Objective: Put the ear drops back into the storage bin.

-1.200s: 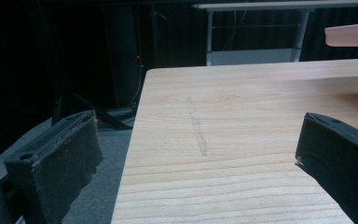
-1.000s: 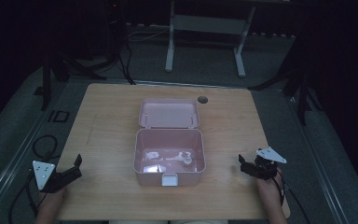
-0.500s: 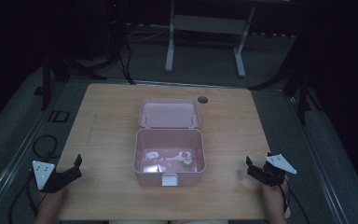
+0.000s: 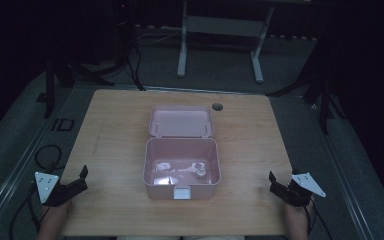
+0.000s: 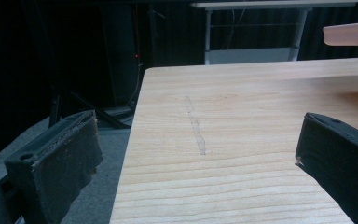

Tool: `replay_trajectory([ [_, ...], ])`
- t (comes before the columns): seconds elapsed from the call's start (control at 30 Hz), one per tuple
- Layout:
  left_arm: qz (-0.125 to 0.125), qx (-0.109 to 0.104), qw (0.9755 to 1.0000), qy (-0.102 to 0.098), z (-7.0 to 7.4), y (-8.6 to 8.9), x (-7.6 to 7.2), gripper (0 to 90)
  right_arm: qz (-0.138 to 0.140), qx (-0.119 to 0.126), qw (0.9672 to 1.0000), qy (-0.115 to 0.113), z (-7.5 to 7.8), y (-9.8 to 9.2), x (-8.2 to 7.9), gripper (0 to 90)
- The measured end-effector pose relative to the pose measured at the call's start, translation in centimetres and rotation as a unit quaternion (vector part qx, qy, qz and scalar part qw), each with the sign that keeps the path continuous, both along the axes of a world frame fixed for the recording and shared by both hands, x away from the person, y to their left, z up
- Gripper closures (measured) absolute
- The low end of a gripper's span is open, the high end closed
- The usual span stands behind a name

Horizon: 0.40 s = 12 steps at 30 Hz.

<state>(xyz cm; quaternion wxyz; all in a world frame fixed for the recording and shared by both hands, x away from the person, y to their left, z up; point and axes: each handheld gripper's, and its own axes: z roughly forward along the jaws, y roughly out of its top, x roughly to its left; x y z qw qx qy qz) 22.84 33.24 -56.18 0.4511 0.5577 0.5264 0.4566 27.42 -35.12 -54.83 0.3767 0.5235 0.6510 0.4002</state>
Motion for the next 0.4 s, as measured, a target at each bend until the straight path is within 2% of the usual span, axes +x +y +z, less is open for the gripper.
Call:
replay_trajectory([
  [0.07, 0.0, 0.001, 1.0, 0.001, -0.01, -0.01, 0.03, 0.3, -0.01, -0.006, 0.9999, 0.001, -0.13, -0.16, -0.13, 13.7],
  [0.13, 0.001, 0.001, 1.0, 0.002, -0.01, -0.02, 0.05, 0.3, -0.01, -0.001, 0.9999, 0.002, -0.16, -0.29, -0.1, 13.7],
  [0.4, 0.001, 0.0, 1.0, 0.002, 0.01, -0.01, 0.05, 0.3, -0.005, -0.008, 0.9999, 0.007, -0.3, -0.08, 0.03, 13.8],
])
